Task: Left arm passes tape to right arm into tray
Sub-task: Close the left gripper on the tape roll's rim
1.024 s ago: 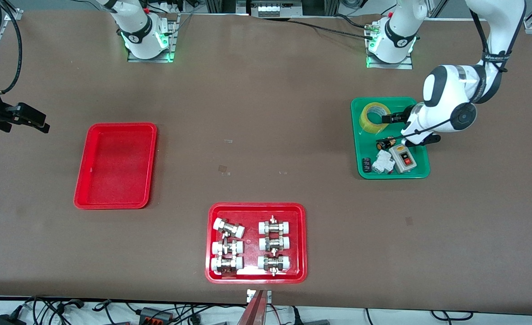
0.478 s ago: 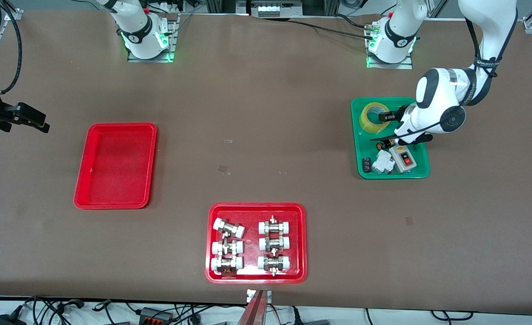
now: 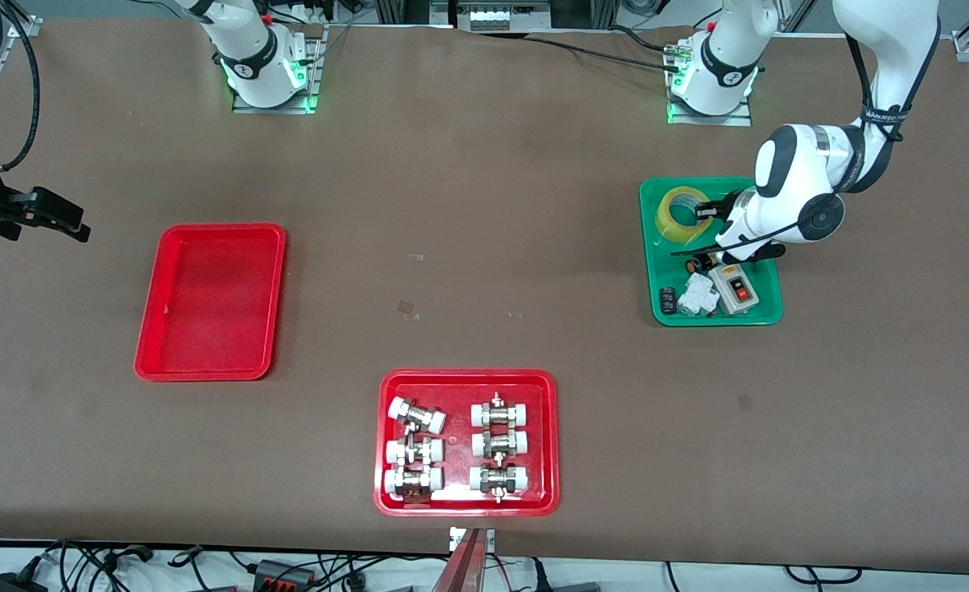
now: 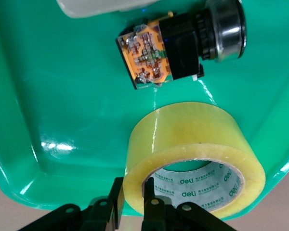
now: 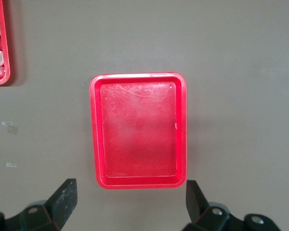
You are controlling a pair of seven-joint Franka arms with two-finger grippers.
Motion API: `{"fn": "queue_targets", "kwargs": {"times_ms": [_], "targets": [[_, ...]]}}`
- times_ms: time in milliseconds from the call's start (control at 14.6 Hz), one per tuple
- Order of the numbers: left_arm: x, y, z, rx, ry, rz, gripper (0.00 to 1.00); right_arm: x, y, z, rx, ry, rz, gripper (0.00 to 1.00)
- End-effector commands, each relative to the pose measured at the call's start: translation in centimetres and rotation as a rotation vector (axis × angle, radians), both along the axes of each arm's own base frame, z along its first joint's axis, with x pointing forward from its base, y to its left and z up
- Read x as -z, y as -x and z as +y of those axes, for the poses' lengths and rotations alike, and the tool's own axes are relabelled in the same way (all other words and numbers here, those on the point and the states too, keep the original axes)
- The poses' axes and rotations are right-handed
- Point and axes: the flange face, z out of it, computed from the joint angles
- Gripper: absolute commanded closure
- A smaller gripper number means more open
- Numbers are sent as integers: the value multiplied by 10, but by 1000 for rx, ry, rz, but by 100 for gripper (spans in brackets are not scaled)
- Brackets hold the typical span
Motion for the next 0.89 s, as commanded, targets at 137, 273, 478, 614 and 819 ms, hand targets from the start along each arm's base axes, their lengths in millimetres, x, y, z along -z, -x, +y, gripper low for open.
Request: {"fn": "queue_targets", "kwargs": {"times_ms": [137,273,478,614,819], "targets": [[-3,0,-8,4,22,4,87,0,3,-1,-13,7,6,0],[-13,-7,-12,12,26,7,87,0,3,-1,-13,7,5,0],[-32,-23,-19,22,30,9,88,0,3,-2,-8,7,5,0],[-49,-37,-21,35,42,11,88,1,2,-3,-5,5,5,0],[-84,-64,-23,44,54,15,88,5,1,-6,-5,5,12,0]]}}
